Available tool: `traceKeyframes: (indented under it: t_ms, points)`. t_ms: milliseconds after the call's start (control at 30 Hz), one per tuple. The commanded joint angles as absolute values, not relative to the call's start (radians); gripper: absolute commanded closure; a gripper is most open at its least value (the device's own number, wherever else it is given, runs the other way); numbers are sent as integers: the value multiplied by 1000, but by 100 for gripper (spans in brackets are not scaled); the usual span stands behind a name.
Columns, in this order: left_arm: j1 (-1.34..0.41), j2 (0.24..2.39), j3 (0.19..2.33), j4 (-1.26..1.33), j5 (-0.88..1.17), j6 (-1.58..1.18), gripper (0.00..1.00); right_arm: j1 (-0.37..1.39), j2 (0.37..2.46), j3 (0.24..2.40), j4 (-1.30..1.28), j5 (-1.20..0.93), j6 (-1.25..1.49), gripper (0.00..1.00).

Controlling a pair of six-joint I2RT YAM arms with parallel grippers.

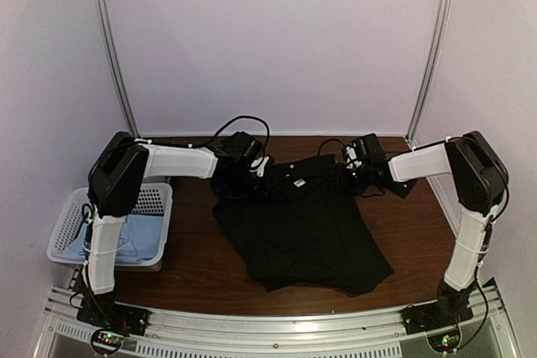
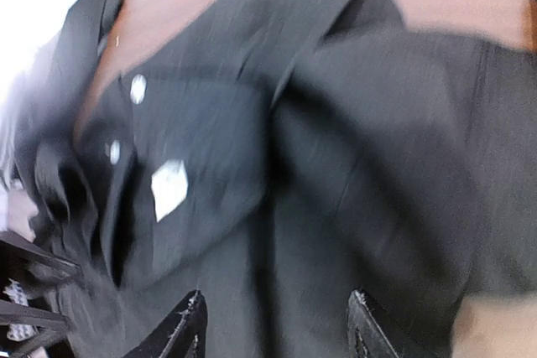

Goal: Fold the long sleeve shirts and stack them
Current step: Flatten out the crumpled shirt at the center of the board.

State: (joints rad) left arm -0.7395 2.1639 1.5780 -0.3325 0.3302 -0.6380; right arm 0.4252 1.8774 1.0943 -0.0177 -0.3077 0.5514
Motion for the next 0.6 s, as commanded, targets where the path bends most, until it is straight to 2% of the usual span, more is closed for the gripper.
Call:
traceKeyframes:
  t_ms: [0,300,433,567]
  points:
    - [-704,2246,1682,-314,320,-666,36,359,1933,1170,121,-418,582,43]
    - [-628,2416,1931,-308,315,-725,39,225,2108,1242,225,-550,690,43]
    - [-576,2494,2048,-285,307,-770,45,187,2123,1256,199,-528,692,43]
    - [-530,2535,2072,-200,304,-837,55,136,2106,1246,151,-484,661,42]
